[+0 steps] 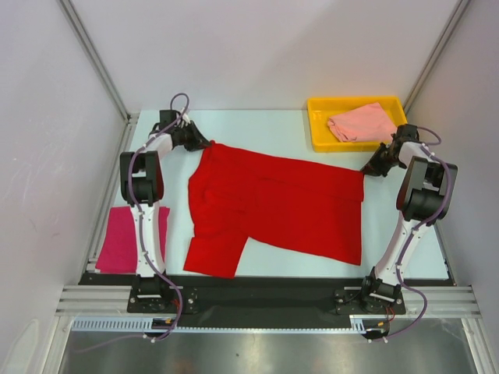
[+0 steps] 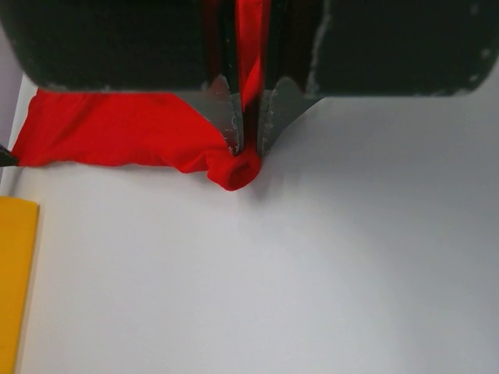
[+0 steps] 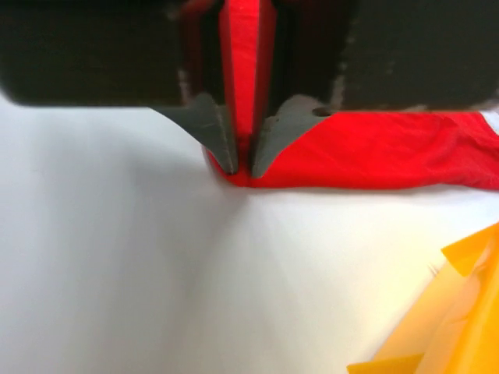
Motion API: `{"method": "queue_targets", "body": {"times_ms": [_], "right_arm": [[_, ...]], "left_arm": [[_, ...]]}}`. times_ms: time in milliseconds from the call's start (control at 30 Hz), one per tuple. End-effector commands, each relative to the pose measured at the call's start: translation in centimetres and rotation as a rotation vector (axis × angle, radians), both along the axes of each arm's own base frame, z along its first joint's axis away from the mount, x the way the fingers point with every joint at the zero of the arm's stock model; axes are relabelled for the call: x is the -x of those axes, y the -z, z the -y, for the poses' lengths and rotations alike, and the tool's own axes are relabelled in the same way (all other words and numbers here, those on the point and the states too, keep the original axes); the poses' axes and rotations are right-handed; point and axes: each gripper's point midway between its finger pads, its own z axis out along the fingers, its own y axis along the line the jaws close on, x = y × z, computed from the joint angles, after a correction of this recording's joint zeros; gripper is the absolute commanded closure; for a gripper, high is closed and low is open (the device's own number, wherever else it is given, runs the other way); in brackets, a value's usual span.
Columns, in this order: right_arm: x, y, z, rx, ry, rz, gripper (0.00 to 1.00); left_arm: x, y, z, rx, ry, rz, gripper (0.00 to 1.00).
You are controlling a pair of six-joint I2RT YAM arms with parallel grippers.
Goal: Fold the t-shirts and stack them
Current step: Fold the tshirt
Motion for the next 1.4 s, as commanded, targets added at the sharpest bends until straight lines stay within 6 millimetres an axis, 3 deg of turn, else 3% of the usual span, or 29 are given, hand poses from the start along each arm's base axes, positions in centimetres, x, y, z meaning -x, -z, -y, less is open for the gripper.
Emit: {"method": "queue_targets", "body": {"times_ms": [0, 33, 300, 500, 567, 600, 633, 667, 700, 733, 767, 800, 867, 900, 933, 967, 1000, 1033, 1067, 1100, 1133, 1167, 1200, 1233, 1267, 1300, 1367], "right_arm": [[-1.6, 0.1, 1.0, 0.032, 0.063, 0.055, 0.90], [-2.1, 0.2, 1.5, 0.050, 0.093, 0.064, 1.00], [-5.3, -1.7, 2.5, 0.117, 0.162, 0.169, 1.00], [-6.4, -1.3, 2.0, 0.118, 0.144, 0.120, 0.99], [-5.9, -1.8, 2.4, 0.132, 0.157, 0.104, 0.87], [-5.1, -1.9, 2.4, 0.139, 0.153, 0.076, 0.84], [-4.5, -2.3, 3.0, 0.165, 0.163, 0.059, 0.73], [-3.9, -3.7, 3.4, 0.190, 0.170, 0.056, 0.66], [-1.7, -3.6, 3.6, 0.206, 0.174, -0.033, 0.60], [-0.7, -4.4, 4.4, 0.253, 0.176, -0.058, 0.50], [0.5, -4.9, 4.7, 0.265, 0.173, -0.089, 0.47], [2.4, -6.5, 5.0, 0.281, 0.181, -0.117, 0.43], [5.5, -6.8, 5.1, 0.301, 0.162, -0.164, 0.34], [7.0, -8.7, 5.1, 0.308, 0.166, -0.148, 0.32], [9.1, -7.8, 4.4, 0.300, 0.144, -0.194, 0.29], [10.2, -8.1, 3.9, 0.298, 0.136, -0.194, 0.28], [11.4, -9.3, 2.8, 0.280, 0.127, -0.165, 0.28], [12.3, -9.6, 1.9, 0.249, 0.123, -0.144, 0.28], [14.1, -7.9, 0.4, 0.191, 0.133, -0.170, 0.28], [14.7, -8.1, -1.3, 0.123, 0.120, -0.147, 0.29], [15.2, -9.4, -3.1, 0.095, 0.099, -0.093, 0.29], [16.5, -8.4, -5.0, 0.034, 0.076, -0.116, 0.29], [17.1, -8.4, -6.1, 0.017, 0.057, -0.117, 0.29], [17.9, -8.6, -8.4, 0.009, -0.010, -0.105, 0.30], [18.4, -8.7, -9.5, -0.002, -0.040, -0.100, 0.30], [19.2, -8.1, -10.7, -0.015, -0.066, -0.112, 0.30], [20.0, -8.4, -12.9, -0.016, -0.133, -0.081, 0.31]], "left_arm": [[-0.6, -2.8, -0.3, 0.035, -0.026, 0.062, 1.00], [-0.7, -2.8, -0.5, 0.038, -0.035, 0.062, 1.00], [-3.0, -4.0, -1.0, 0.110, -0.092, 0.120, 1.00], [-4.4, -4.7, -1.5, 0.188, -0.134, 0.146, 1.00], [-4.5, -4.8, -1.9, 0.161, -0.134, 0.151, 0.89], [-4.2, -4.4, -2.5, 0.128, -0.161, 0.117, 0.69], [-4.0, -4.7, -3.0, 0.094, -0.172, 0.120, 0.56], [-3.9, -6.8, -3.6, 0.036, -0.166, 0.168, 0.48], [-2.8, -6.6, -4.1, -0.012, -0.182, 0.136, 0.41], [-2.6, -7.2, -5.2, -0.079, -0.218, 0.144, 0.39], [-2.1, -7.9, -5.8, -0.149, -0.215, 0.167, 0.37], [-0.6, -9.9, -6.3, -0.197, -0.223, 0.170, 0.34], [1.0, -11.2, -7.3, -0.310, -0.245, 0.172, 0.33], [2.5, -12.9, -7.3, -0.333, -0.254, 0.183, 0.33], [3.5, -13.5, -7.3, -0.371, -0.272, 0.179, 0.33], [4.7, -13.9, -7.1, -0.386, -0.276, 0.169, 0.34], [7.2, -14.5, -6.9, -0.398, -0.282, 0.146, 0.37], [8.7, -14.4, -5.5, -0.398, -0.257, 0.138, 0.38], [10.1, -14.1, -4.9, -0.391, -0.249, 0.128, 0.38], [12.9, -11.8, -4.5, -0.397, -0.236, 0.066, 0.40], [14.7, -13.2, -3.5, -0.381, -0.227, 0.093, 0.42], [18.0, -10.4, -2.6, -0.346, -0.208, 0.013, 0.43], [19.7, -9.8, -2.0, -0.322, -0.196, -0.006, 0.44], [21.5, -10.9, -1.0, -0.294, -0.181, 0.023, 0.44], [23.2, -10.1, -0.7, -0.288, -0.177, 0.000, 0.44], [25.7, -7.7, -0.8, -0.306, -0.167, -0.056, 0.45], [27.5, -8.6, -0.3, -0.286, -0.148, 0.002, 0.48]]}}
